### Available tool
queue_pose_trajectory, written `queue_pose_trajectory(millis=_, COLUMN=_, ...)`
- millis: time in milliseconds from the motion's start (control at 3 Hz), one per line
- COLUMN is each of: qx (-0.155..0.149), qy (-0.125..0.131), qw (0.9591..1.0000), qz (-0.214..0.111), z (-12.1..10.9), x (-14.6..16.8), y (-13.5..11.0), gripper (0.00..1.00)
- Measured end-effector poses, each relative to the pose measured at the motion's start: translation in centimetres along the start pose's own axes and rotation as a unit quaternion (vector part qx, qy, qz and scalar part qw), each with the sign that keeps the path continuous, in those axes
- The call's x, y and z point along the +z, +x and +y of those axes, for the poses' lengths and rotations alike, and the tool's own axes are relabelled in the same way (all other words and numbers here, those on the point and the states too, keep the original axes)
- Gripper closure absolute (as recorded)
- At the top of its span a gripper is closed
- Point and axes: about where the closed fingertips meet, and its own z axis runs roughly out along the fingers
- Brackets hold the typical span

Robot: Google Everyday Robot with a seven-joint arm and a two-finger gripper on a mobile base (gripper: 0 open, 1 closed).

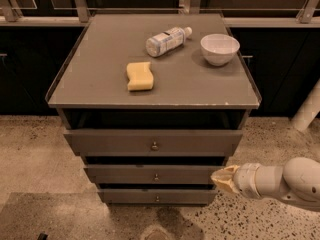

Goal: Open middle drawer

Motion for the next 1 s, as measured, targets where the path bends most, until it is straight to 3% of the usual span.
queue_pose_trajectory(millis=333, qx=0.02, qy=0.02, qw=0.9995, qz=-0.013, z=-0.3, x=0.6, y=1.0, gripper=1.0)
queue_pose_trajectory(millis=667, qx=0.027, qy=0.041, qw=0.9978, qz=-0.045, z=-1.4, x=3.2, y=2.2, gripper=1.0)
queue_pose_trajectory(millis=1000, qx=0.033, qy=0.04, qw=0.9967, qz=-0.063, z=-2.0, x=6.2, y=3.7, gripper=1.0)
